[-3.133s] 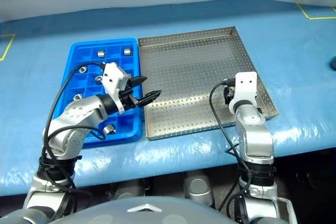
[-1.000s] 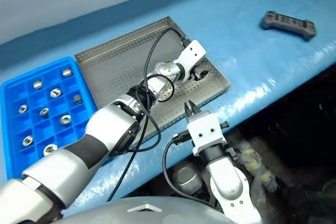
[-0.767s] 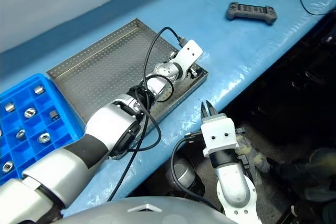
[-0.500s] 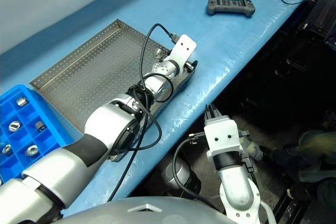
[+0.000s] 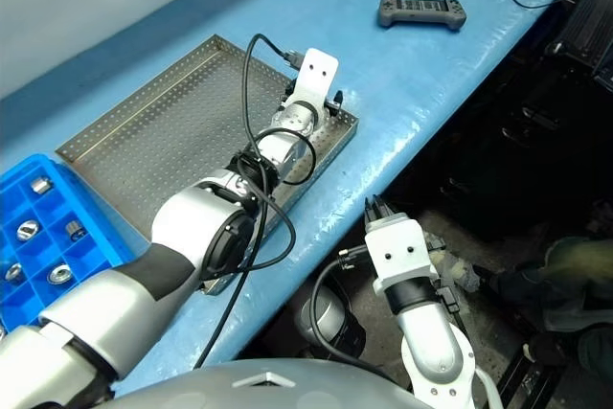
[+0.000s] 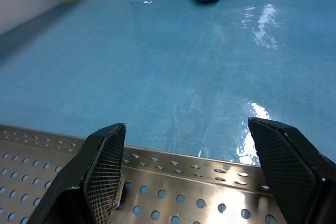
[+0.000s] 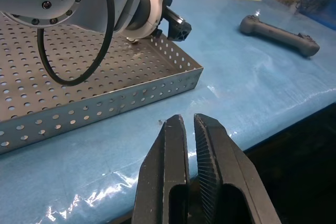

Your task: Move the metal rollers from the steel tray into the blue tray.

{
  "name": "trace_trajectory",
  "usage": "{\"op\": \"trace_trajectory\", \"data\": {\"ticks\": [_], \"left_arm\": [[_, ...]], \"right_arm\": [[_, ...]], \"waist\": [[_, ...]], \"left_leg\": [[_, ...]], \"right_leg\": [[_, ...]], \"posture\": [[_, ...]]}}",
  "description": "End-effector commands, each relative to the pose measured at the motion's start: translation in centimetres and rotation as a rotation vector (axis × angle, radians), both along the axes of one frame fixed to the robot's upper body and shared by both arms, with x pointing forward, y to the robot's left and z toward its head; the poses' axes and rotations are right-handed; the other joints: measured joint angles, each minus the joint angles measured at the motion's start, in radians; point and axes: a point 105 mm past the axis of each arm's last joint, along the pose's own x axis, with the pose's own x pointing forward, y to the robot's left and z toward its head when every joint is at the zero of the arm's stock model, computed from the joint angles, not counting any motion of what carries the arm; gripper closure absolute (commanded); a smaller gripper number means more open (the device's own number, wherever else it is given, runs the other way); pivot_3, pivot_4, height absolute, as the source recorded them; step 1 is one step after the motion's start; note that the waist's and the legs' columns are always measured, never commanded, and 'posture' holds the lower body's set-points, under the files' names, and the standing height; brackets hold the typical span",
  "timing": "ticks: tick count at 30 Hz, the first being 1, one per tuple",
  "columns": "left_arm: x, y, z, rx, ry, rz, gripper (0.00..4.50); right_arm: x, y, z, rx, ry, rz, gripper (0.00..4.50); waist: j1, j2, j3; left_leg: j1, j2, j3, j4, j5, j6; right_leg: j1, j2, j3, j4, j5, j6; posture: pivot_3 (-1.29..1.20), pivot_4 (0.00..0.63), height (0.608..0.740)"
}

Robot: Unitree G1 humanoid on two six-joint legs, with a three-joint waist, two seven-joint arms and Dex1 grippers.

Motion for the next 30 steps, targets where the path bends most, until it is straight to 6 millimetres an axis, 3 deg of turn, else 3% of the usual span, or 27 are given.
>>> {"op": "trace_trajectory", "data": {"ticks": [1,23,30], "left_arm": [[-1.1,-3.9,1.8,-0.022,-0.041,-0.043,0.42],[-1.4,-2.7,-0.7,0.055,0.024,0.038,0.42],[-1.0,-2.4,0.2,-0.011,0.010,0.046,0.42]], "right_arm": [[-0.3,1.9,1.3,0.079,-0.033,0.043,4.13],[-0.9,1.0,0.4,0.089,0.013,-0.035,4.13],[-0.4,0.4,0.5,0.087,0.009,-0.068,4.13]], "waist": [[0.007,0.000,0.000],[0.011,0.000,0.000],[0.011,-0.001,0.000]], "left_leg": [[0.000,0.000,0.000,0.000,0.000,0.000],[0.000,0.000,0.000,0.001,0.000,0.000],[0.000,-0.001,0.001,0.002,0.000,0.000]], "right_leg": [[0.000,0.000,0.000,0.000,0.000,0.000],[0.000,0.000,0.000,0.000,0.000,0.000],[0.000,-0.001,0.000,0.001,0.000,0.001]], "posture": [[-0.74,0.150,0.740],[-0.79,0.150,0.740],[-0.76,0.150,0.740]]}}
